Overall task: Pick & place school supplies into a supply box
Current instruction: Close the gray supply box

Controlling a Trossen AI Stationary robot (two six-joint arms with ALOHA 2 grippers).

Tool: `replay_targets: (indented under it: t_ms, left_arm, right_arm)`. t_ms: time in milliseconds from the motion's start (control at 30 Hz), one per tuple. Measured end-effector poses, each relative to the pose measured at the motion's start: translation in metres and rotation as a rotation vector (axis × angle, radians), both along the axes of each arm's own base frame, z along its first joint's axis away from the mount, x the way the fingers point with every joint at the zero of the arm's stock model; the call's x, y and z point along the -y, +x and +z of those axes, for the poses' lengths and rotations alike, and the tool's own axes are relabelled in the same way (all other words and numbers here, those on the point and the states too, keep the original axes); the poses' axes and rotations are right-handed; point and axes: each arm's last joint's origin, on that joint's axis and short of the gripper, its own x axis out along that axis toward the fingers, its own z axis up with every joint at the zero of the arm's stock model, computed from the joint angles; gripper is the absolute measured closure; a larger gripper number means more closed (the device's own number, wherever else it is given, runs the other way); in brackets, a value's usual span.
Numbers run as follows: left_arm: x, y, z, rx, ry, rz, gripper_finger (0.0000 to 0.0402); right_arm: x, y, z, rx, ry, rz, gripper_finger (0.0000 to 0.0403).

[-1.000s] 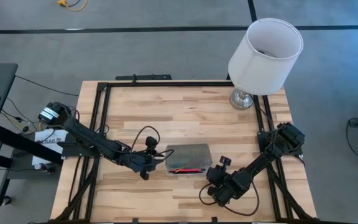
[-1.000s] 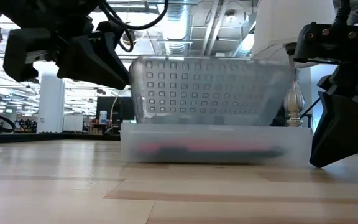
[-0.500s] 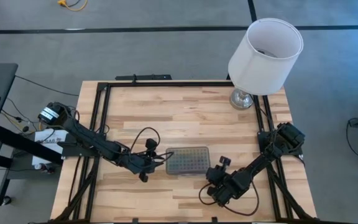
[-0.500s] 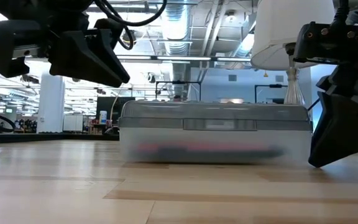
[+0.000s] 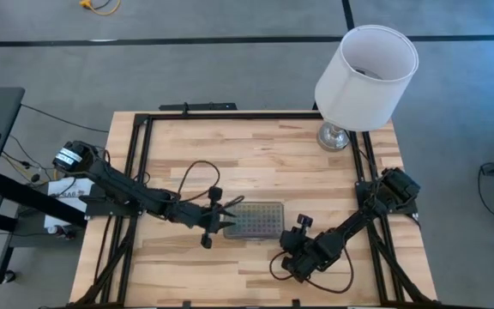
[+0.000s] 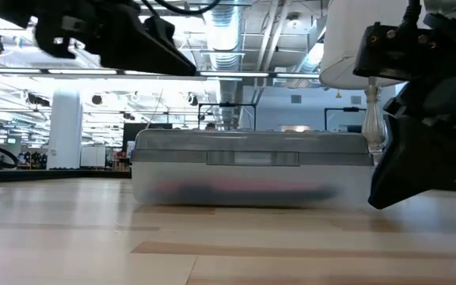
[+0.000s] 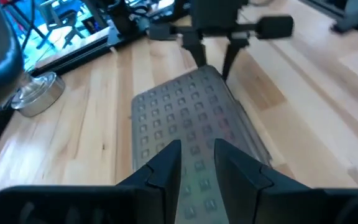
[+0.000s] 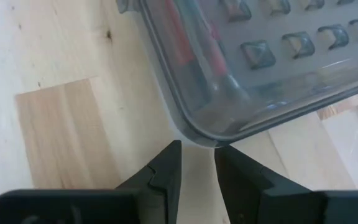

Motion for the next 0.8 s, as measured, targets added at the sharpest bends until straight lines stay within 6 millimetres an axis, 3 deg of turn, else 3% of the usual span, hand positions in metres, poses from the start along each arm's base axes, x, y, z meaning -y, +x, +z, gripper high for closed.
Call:
replay_targets:
  t_ms: [400, 800]
  left_arm:
    - [-0.01, 0.006, 0.003, 0.037, -0.086, 0.048, 0.031]
    - [-0.025, 0.025, -0.045, -0.103, -0.103, 0.145, 0.031]
  right_arm:
    - [0.009, 0.007, 0.0, 0.002, -0.01, -0.017, 0.031]
    - [0.011, 0.011, 0.001, 0.014, -0.004, -0.013, 0.031]
